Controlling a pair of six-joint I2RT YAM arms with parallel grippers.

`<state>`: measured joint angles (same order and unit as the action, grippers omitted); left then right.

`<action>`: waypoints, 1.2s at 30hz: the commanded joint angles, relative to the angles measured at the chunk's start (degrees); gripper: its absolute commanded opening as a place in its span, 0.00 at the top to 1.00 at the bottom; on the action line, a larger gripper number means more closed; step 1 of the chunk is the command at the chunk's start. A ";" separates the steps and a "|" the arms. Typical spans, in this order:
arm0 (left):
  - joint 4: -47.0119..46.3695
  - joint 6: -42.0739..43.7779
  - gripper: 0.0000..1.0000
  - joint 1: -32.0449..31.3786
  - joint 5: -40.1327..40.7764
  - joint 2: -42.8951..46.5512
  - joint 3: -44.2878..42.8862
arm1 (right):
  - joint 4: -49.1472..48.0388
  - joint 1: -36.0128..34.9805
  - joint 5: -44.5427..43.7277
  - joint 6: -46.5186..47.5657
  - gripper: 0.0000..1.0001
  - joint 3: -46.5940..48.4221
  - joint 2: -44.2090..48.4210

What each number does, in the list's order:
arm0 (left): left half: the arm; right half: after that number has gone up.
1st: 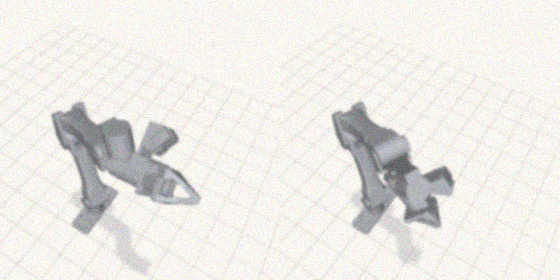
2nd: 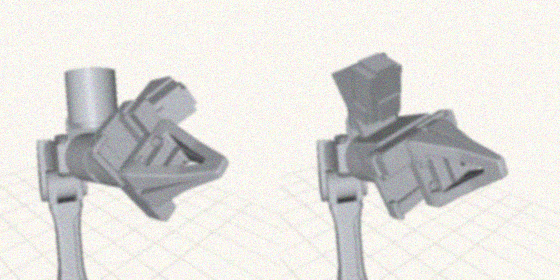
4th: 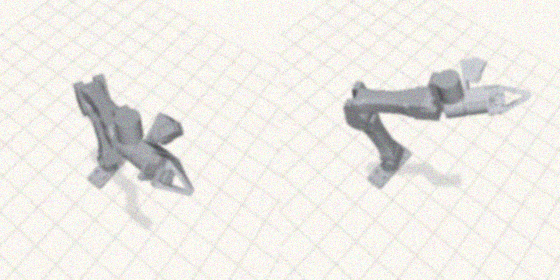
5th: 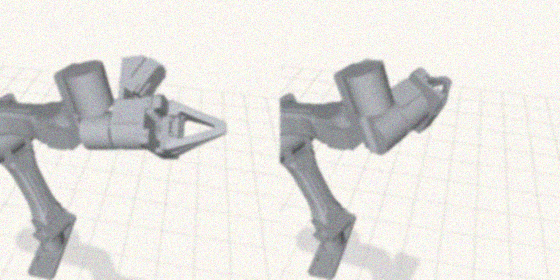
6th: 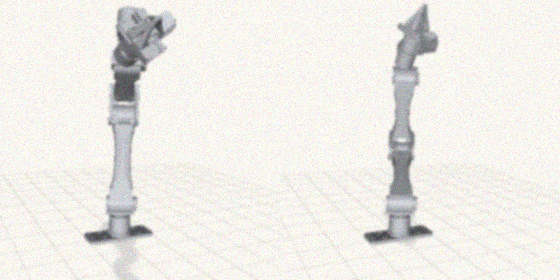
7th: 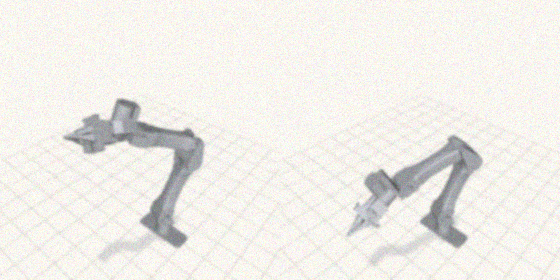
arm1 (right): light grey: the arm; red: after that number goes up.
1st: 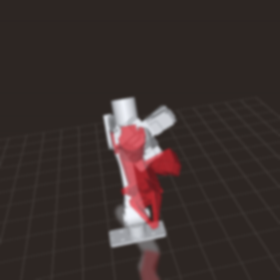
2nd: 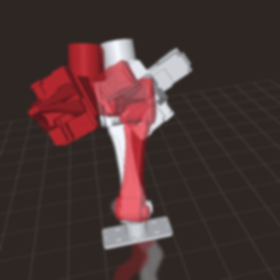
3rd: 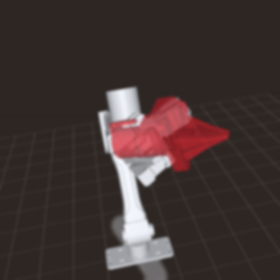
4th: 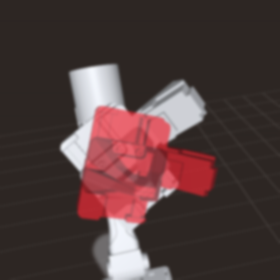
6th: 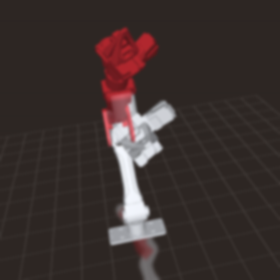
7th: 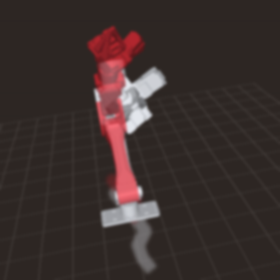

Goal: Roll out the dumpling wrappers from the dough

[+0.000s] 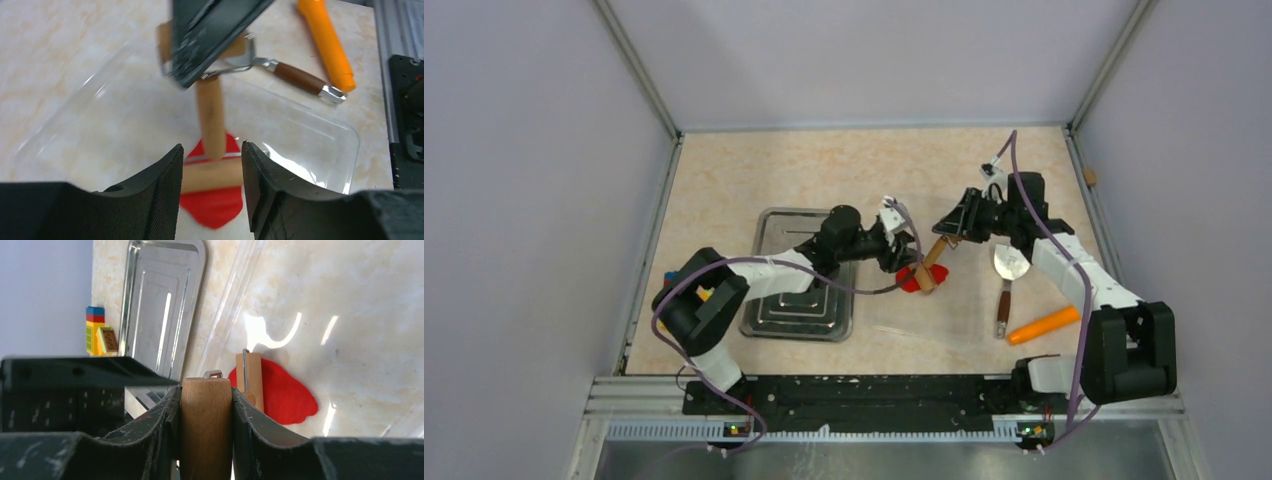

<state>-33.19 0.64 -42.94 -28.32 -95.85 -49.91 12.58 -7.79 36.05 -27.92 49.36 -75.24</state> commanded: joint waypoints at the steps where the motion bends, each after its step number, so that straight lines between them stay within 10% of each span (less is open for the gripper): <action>1: -10.56 9.28 0.50 -4.14 -3.81 -5.95 -4.70 | -1.06 1.04 -0.32 2.42 1.00 -0.45 2.89; 14: -9.43 15.84 0.55 -5.01 -5.28 -17.09 -11.23 | 0.65 2.47 -0.30 4.37 1.00 -0.74 4.79; 22: -9.99 15.20 0.95 -5.12 -8.60 -18.51 -11.88 | 11.93 3.11 -1.53 14.77 1.00 4.65 2.34; 36: -10.93 13.31 1.00 -4.97 -10.11 -18.05 -12.03 | 23.45 3.16 -5.16 22.41 0.61 10.09 -4.56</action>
<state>-40.62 13.61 -47.57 -35.16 -114.06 -60.38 36.05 -4.80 31.53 -6.13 58.30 -78.98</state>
